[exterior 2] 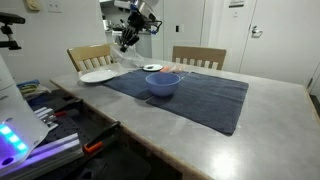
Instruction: Pour the things in the lunchbox into the bowl
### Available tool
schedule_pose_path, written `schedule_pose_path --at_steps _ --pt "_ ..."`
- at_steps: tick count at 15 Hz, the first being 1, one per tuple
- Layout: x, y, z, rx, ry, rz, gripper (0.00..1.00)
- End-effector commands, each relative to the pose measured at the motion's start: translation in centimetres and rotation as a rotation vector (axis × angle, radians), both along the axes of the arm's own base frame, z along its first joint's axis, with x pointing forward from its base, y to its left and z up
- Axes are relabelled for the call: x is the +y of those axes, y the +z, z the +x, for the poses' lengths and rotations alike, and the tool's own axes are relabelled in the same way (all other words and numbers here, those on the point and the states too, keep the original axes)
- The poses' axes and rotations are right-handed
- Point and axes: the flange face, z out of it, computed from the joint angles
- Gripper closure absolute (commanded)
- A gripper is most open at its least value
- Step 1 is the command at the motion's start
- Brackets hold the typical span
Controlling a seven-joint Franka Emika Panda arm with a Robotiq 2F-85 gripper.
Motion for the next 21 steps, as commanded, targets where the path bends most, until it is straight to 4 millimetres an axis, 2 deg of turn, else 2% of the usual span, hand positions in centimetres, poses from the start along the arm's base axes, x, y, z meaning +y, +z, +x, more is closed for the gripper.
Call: schedule_pose_path --at_steps 1,8,12,14,17,21 --pt "-2.5 -0.1 0.3 -0.016 0.081 0.076 0.98" --pt "-8.0 0.3 0.8 -0.124 0.326 0.303 0.98" --pt "-9.0 2.2 0.2 -0.146 0.362 0.518 0.98" --pt "-9.4 3.1 -0.1 -0.15 0.353 0.572 0.98" --pt "-10.8 3.9 -0.7 -0.174 0.342 0.594 0.98" --pt "-12.6 3.5 -0.9 -0.209 0.376 0.605 0.98"
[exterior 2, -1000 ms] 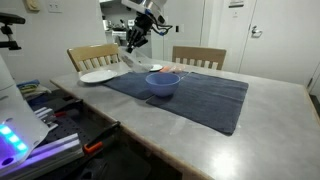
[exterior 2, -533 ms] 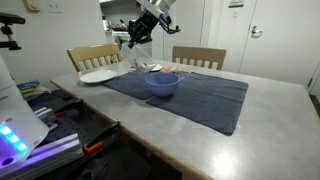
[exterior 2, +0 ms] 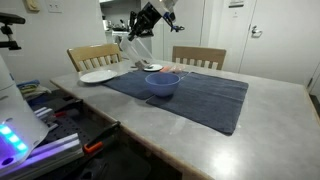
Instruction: Pour the things in the lunchbox into the bowl
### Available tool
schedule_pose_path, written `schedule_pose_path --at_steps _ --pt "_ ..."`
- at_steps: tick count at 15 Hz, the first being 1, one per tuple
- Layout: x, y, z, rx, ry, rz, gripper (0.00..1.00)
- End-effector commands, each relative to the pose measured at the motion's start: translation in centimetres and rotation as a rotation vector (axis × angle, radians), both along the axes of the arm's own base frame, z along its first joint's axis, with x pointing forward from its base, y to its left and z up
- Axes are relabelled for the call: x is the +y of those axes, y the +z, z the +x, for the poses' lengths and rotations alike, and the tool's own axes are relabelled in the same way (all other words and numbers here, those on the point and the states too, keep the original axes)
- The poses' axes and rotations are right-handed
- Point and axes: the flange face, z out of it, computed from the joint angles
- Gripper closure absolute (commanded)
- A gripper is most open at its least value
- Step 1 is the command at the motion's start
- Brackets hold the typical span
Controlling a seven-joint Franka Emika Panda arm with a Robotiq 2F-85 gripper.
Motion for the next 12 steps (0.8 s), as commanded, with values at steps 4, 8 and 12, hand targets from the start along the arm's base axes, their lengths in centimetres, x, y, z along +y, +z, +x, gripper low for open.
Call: schedule_pose_path --at_steps 4,8,12 --pt "-3.1 0.3 -1.1 -0.094 0.059 0.102 0.98" --pt "-5.0 0.0 -1.8 -0.149 0.105 0.18 0.98" --pt "-6.3 -0.2 -2.6 -0.169 0.136 0.258 0.98"
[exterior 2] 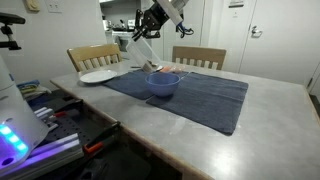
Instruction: Pour the things in the lunchbox into the bowl
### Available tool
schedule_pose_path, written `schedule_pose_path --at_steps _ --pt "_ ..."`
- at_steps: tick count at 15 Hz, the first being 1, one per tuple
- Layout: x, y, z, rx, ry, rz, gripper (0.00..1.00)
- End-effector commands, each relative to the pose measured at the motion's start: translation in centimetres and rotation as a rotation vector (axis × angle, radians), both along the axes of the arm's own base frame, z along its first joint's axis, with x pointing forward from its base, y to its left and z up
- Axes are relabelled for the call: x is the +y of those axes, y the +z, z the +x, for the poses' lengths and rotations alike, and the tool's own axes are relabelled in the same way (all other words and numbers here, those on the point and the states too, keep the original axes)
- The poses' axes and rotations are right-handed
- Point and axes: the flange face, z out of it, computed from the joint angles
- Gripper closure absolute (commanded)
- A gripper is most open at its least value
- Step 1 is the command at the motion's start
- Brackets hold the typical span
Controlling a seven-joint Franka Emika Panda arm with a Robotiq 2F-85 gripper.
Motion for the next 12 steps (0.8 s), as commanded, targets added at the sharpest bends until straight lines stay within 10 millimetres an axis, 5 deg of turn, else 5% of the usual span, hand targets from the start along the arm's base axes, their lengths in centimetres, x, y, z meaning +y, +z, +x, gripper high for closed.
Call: schedule_pose_path --at_steps 1,12 --pt "-1.1 0.2 -1.2 -0.018 0.021 0.093 0.98" --pt "-4.1 -0.7 -2.1 -0.122 0.093 0.209 0.98"
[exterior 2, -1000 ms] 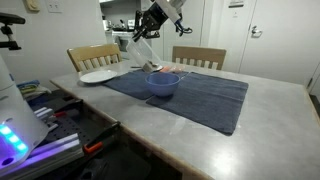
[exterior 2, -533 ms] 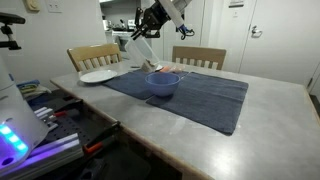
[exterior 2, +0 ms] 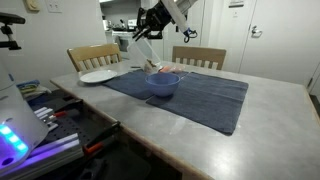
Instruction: Pour the things in the lunchbox into the bowl
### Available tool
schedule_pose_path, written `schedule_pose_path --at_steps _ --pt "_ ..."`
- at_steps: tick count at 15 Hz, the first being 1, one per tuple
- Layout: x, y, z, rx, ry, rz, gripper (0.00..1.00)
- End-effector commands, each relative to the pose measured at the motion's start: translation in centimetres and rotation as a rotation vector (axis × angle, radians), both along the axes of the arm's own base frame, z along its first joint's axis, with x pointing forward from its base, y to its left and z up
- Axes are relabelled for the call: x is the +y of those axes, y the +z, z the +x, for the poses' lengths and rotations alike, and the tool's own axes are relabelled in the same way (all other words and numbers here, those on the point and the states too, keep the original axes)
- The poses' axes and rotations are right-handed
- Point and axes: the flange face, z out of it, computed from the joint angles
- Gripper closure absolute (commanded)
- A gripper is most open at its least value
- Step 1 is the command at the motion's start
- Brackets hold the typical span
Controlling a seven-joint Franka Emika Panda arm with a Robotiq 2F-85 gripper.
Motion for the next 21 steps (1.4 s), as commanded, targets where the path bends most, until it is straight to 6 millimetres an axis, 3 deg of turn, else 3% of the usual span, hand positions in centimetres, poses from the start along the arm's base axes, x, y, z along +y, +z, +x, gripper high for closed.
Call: schedule_pose_path --at_steps 1,13,21 --pt "-1.1 -0.4 -0.4 -0.036 0.007 0.075 0.98" --pt "-4.3 -1.6 -1.1 -0.1 0.055 0.194 0.98" --pt "-6.8 -1.3 1.0 -0.144 0.102 0.269 0.98"
